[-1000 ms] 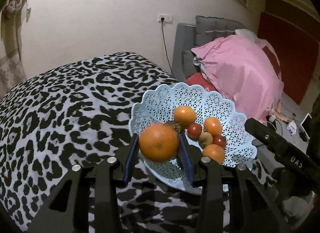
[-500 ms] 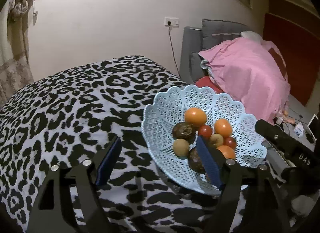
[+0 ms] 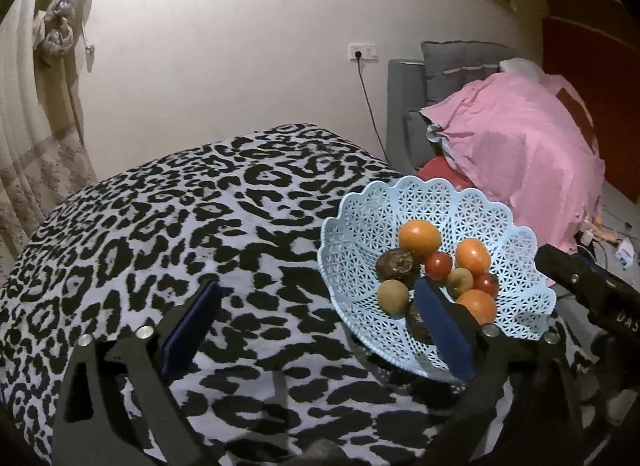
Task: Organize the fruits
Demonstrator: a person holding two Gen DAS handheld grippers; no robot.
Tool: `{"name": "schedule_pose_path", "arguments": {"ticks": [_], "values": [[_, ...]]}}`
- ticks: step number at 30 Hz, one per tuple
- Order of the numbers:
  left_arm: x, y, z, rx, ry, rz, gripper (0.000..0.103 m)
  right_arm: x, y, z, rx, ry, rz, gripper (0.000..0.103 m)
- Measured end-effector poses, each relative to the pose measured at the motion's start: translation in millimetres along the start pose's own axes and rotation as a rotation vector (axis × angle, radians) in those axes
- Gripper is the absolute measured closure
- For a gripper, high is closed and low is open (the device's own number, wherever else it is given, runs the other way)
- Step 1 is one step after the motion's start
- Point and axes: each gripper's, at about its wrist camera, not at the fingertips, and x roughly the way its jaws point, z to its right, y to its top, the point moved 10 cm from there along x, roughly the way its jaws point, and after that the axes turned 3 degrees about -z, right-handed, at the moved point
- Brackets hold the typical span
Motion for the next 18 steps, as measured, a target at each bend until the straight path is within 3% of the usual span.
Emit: {"name": "schedule_pose_path", "arguments": {"ticks": [18], "values": [[-7,-5,-15,0.005,0.088,0.005,0.005,-16,-23,-61,-0.286,0.009,0.010,0.003]]}}
